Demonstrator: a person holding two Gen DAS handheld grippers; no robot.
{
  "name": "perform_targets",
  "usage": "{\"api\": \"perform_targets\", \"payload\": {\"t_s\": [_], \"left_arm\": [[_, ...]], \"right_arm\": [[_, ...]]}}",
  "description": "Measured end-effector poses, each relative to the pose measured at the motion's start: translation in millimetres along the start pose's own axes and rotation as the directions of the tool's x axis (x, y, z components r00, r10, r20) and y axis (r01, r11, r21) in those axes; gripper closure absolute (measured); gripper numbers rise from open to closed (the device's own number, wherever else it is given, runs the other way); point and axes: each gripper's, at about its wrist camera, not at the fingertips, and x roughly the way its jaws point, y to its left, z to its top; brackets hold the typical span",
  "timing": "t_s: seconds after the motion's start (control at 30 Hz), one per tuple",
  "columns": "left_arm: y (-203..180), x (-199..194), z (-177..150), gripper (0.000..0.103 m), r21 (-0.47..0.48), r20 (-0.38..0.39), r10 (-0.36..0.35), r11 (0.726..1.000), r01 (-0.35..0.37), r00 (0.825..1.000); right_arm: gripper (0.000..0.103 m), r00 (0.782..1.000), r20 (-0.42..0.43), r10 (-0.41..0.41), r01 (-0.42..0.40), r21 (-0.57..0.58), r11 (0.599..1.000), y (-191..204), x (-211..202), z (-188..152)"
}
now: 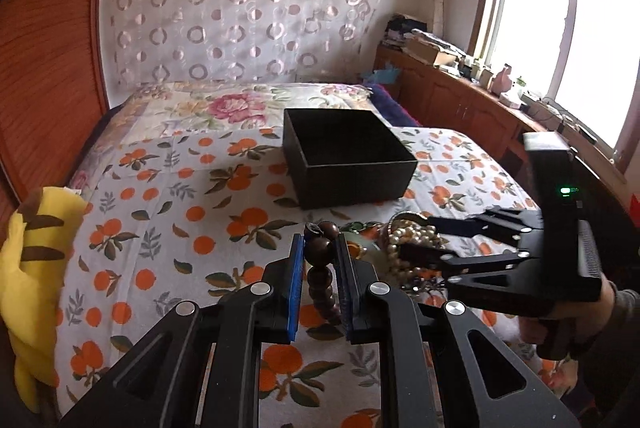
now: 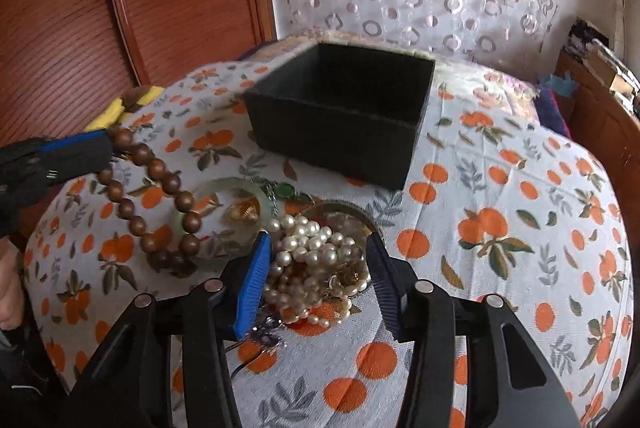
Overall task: Organize jewelry
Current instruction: 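Lift the bead bracelet with the left tool while the right tool grasps pearl strands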
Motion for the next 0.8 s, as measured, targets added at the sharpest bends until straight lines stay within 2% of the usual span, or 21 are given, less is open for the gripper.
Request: {"api": "perform_targets", "payload": {"t_s": [0.07, 0.13, 0.27, 0.3, 0.33, 0.8], "left_arm": [[-2, 0, -1, 0.089, 0.004, 0.000, 0.001, 1.000, -0.001, 1.000], [-4, -1, -2, 0.089, 0.008, -0.002, 0.000, 1.000, 0.000, 1.000], [-5, -1, -3, 0.089, 0.008, 0.004, -0.001, 1.000, 0.001, 1.000], [-5, -2, -3, 0.089, 0.008, 0.005, 0.000, 1.000, 0.000, 1.000], [-5, -2, -3, 0.089, 0.010, 0.005, 0.000, 1.000, 0.000, 1.000], [-8, -7, 4, 0.089, 0.019, 0.025, -0.007, 1.000, 0.007, 1.000]], "right_arm": [[0.054, 1.000, 0.005, 0.007, -0.007, 0.001, 1.000, 0, 0, -1], [0.067, 0.999, 0.020, 0.025, -0.025, 0.002, 1.000, 1, -4, -2], [0.072, 0.997, 0.056, 0.056, -0.056, -0.006, 0.998, 3, -13, -1], [0.084, 0.996, 0.065, 0.063, -0.063, -0.013, 0.998, 5, -17, 0], [0.088, 0.996, 0.070, 0.063, -0.062, -0.016, 0.998, 5, -19, 0], [0.089, 0.983, 0.160, 0.093, -0.088, -0.039, 0.995, 7, -62, 11]]}}
